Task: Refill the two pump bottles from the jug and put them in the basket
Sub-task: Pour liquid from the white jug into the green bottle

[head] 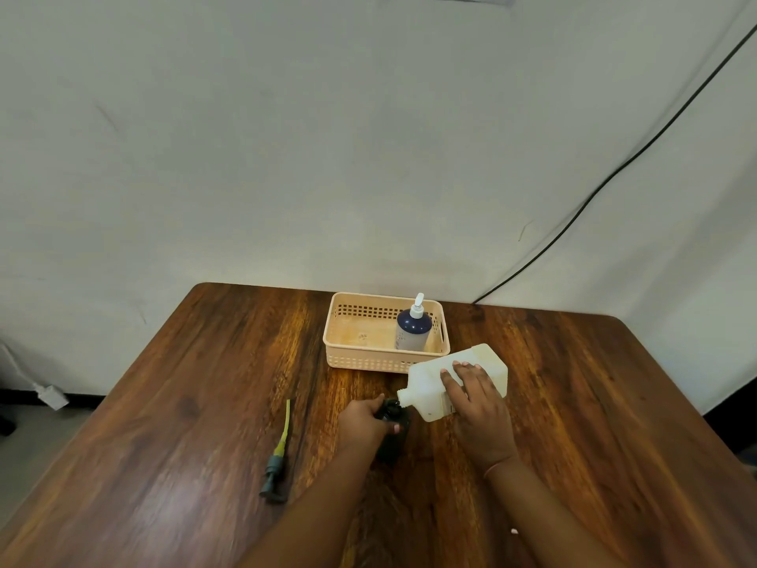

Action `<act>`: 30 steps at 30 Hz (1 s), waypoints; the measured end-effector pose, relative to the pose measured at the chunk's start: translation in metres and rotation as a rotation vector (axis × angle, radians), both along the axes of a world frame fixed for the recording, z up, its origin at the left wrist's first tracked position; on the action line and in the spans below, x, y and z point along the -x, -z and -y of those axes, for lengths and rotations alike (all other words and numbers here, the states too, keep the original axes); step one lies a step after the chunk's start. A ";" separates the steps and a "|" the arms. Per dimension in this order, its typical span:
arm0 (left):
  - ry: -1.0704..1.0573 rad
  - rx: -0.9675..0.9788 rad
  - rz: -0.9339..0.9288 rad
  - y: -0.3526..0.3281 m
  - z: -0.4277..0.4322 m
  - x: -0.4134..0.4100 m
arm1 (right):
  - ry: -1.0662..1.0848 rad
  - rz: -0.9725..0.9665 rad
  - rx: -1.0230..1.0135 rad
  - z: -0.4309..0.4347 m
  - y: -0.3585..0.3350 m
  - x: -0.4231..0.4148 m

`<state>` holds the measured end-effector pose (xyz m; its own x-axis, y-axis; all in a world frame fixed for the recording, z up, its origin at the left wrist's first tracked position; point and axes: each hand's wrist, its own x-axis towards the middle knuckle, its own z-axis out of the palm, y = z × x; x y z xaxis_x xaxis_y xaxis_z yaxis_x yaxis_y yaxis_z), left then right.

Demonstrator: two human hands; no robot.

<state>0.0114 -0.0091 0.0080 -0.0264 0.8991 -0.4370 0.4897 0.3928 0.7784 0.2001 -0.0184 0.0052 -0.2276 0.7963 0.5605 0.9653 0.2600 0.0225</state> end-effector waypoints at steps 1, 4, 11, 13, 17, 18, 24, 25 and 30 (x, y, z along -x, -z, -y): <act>0.006 -0.002 -0.003 0.000 0.000 0.000 | -0.001 -0.001 0.001 0.000 0.000 -0.001; 0.008 -0.010 -0.011 0.000 0.000 0.000 | -0.002 -0.001 -0.001 0.000 0.000 -0.001; 0.003 -0.009 -0.013 0.000 0.000 0.000 | 0.002 0.002 0.010 -0.001 0.002 -0.003; 0.009 -0.010 -0.017 0.000 0.000 -0.001 | -0.001 0.004 0.006 -0.001 0.002 -0.003; 0.020 -0.003 -0.034 -0.001 -0.001 0.000 | -0.004 0.014 0.005 -0.002 0.002 -0.003; 0.018 0.001 -0.033 -0.002 -0.001 0.000 | -0.003 0.015 0.005 -0.002 0.002 -0.004; 0.001 -0.001 -0.015 -0.002 -0.001 -0.001 | -0.007 0.022 -0.002 -0.002 0.001 -0.004; -0.003 0.000 -0.011 -0.002 -0.001 -0.001 | -0.007 0.023 -0.003 -0.002 0.001 -0.004; -0.010 0.000 -0.017 -0.002 0.000 -0.001 | -0.021 0.039 -0.013 -0.003 0.000 -0.004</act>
<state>0.0123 -0.0090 0.0097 -0.0430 0.8988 -0.4363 0.4990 0.3976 0.7700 0.2045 -0.0156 0.0054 -0.2658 0.7837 0.5614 0.9581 0.2794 0.0634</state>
